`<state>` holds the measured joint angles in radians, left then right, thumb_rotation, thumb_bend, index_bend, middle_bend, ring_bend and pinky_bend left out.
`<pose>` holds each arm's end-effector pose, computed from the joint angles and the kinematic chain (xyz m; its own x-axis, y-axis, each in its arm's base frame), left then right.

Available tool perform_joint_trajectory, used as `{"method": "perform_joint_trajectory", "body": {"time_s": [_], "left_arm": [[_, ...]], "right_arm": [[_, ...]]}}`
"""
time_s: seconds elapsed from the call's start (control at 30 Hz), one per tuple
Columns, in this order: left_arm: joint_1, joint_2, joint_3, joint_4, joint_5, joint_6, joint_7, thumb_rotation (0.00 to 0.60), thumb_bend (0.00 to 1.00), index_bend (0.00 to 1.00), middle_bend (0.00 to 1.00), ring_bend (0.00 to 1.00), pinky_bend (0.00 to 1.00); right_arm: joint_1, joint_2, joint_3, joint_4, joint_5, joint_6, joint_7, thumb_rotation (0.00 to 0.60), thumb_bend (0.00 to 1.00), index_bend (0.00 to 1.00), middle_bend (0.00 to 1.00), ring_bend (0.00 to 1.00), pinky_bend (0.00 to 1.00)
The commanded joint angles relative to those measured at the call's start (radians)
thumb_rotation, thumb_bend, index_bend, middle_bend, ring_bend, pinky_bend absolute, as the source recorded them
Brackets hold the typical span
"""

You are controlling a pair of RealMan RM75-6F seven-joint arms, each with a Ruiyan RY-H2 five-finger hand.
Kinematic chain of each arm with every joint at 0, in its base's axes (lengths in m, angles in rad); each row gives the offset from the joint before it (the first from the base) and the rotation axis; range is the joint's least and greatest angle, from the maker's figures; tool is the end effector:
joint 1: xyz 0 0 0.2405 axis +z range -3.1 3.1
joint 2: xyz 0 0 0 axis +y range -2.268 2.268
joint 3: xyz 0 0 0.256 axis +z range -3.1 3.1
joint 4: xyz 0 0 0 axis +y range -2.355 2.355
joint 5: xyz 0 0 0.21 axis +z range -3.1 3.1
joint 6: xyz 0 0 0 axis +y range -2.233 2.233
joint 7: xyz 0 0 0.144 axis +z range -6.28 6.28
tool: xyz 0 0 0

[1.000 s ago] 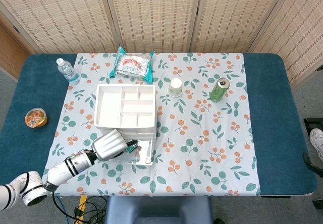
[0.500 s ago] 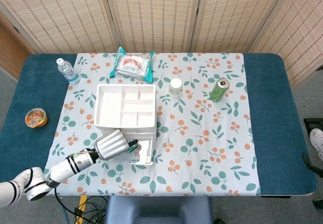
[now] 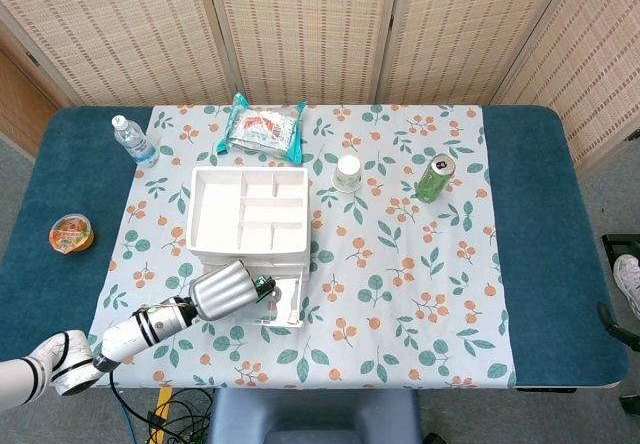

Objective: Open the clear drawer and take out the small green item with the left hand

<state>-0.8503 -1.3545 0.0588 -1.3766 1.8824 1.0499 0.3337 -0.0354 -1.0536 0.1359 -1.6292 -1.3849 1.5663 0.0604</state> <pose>-0.1402 0.3143 0.0156 0.7806 -0.3000 0.5484 0.0896 -0.8145 -0.5732 -0.3350 -0.1572 0.2084 0.3879 0.1276 0.9128 -0.9116 0.1995 0.3595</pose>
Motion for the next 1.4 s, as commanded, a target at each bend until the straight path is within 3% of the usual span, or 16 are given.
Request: {"method": "perform_joint_trajectory", "body": {"time_s": [0.03, 0.93, 1.4], "left_arm": [[-0.001, -0.005, 0.001, 0.009, 0.004, 0.001, 0.006, 0.6, 0.3, 0.3, 0.93, 0.96, 1.0], [-0.004, -0.028, 0.016, 0.037, 0.003, -0.009, 0.019, 0.6, 0.3, 0.27, 0.93, 0.96, 1.0], [-0.012, -0.056, 0.021, 0.073, 0.004, -0.003, -0.026, 0.6, 0.3, 0.38, 0.93, 0.96, 1.0]], "right_arm": [[-0.001, 0.0, 0.0, 0.0, 0.0, 0.001, 0.001, 0.6, 0.34, 0.0, 0.0, 0.03, 0.06], [0.001, 0.002, 0.0, -0.008, 0.004, -0.003, -0.011, 0.6, 0.34, 0.0, 0.0, 0.03, 0.06], [-0.002, 0.004, 0.001, -0.012, 0.006, 0.002, -0.015, 0.6, 0.34, 0.0, 0.0, 0.03, 0.06]]}}
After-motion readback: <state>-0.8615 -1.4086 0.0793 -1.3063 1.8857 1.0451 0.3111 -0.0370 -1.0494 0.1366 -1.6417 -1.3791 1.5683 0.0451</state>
